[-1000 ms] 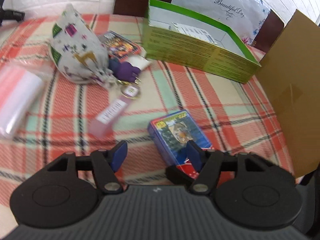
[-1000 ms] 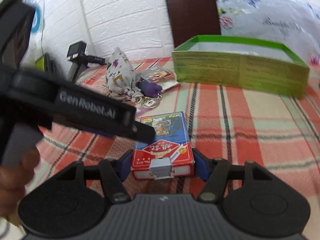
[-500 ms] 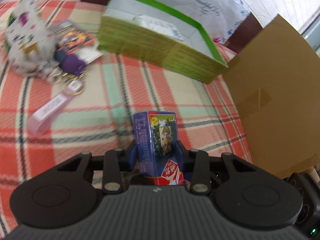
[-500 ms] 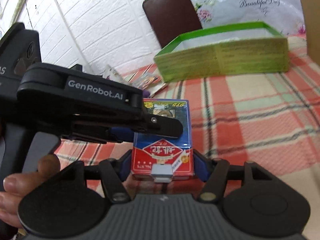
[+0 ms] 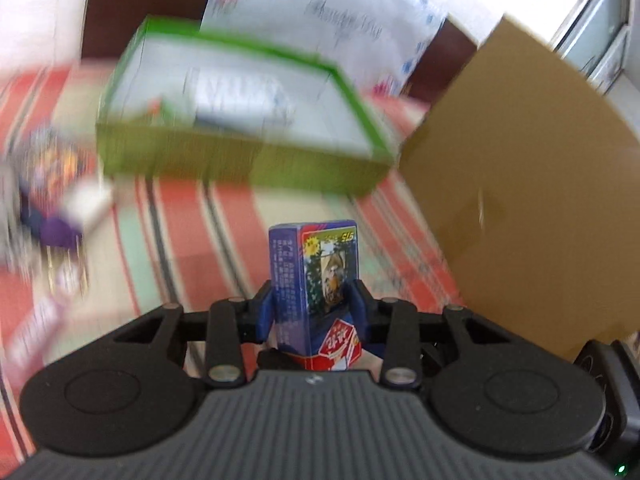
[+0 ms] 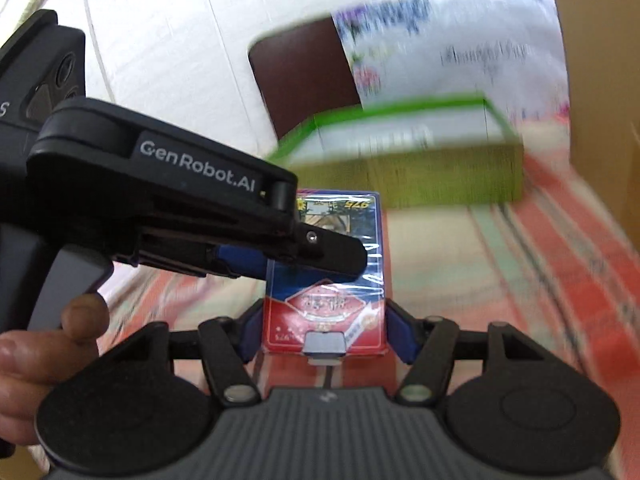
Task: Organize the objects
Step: 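Grasp the red-and-blue card box with the left gripper and lift it, then drop the card box into the green box and open the left gripper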
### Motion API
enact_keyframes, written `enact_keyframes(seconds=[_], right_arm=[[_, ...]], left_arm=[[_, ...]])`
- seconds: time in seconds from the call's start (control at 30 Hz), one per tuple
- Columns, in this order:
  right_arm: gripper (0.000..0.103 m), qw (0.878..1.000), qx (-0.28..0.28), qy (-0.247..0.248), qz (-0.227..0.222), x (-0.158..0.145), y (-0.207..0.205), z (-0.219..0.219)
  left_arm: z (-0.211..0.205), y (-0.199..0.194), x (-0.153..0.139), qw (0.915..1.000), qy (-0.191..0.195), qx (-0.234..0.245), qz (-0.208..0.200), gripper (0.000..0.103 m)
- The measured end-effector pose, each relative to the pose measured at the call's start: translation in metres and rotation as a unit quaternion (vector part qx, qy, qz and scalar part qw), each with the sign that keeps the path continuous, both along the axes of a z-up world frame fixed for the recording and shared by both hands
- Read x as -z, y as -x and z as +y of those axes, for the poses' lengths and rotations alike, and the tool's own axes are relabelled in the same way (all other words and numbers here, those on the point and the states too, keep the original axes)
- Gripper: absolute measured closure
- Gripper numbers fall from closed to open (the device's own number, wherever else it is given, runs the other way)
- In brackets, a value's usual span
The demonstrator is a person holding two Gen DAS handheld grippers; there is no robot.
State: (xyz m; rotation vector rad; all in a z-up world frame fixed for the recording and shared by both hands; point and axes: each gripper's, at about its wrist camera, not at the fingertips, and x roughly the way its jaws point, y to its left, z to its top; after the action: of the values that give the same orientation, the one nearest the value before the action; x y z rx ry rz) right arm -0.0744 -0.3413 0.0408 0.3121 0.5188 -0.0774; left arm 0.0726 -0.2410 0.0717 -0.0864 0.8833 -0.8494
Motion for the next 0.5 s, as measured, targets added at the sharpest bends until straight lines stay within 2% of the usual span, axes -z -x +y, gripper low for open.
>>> enact_keyframes(seconds=[0.2,0.27,0.33,0.37,0.4,0.5], right_arm=[[0.043,0.996,0.001,0.062,-0.07,-0.039,-0.064,-0.018],[0.041,0.993,0.011,0.088,-0.079,-0.046,-0.096,-0.021],[0.034,0.988,0.028,0.13,-0.077,-0.046,-0.128,-0.022],[0.037,0.985,0.046,0.15,-0.071,-0.044,-0.138,-0.024],[0.039,0.985,0.062,0.151,-0.062,-0.042,-0.142,-0.028],[0.04,0.99,0.075,0.089,-0.075,-0.036,-0.122,-0.037]], left_arm=[[-0.019,-0.046,-0.047,0.9951,0.026,-0.023,-0.092,0.061],[-0.029,-0.066,-0.05,0.9935,0.009,-0.041,-0.105,0.057],[-0.035,-0.081,-0.048,0.9902,-0.025,-0.082,-0.11,0.057],[-0.033,-0.084,-0.046,0.9893,-0.031,-0.094,-0.107,0.057],[-0.028,-0.084,-0.045,0.9893,-0.03,-0.099,-0.103,0.057],[-0.016,-0.075,-0.038,0.9862,-0.046,-0.109,-0.116,0.057]])
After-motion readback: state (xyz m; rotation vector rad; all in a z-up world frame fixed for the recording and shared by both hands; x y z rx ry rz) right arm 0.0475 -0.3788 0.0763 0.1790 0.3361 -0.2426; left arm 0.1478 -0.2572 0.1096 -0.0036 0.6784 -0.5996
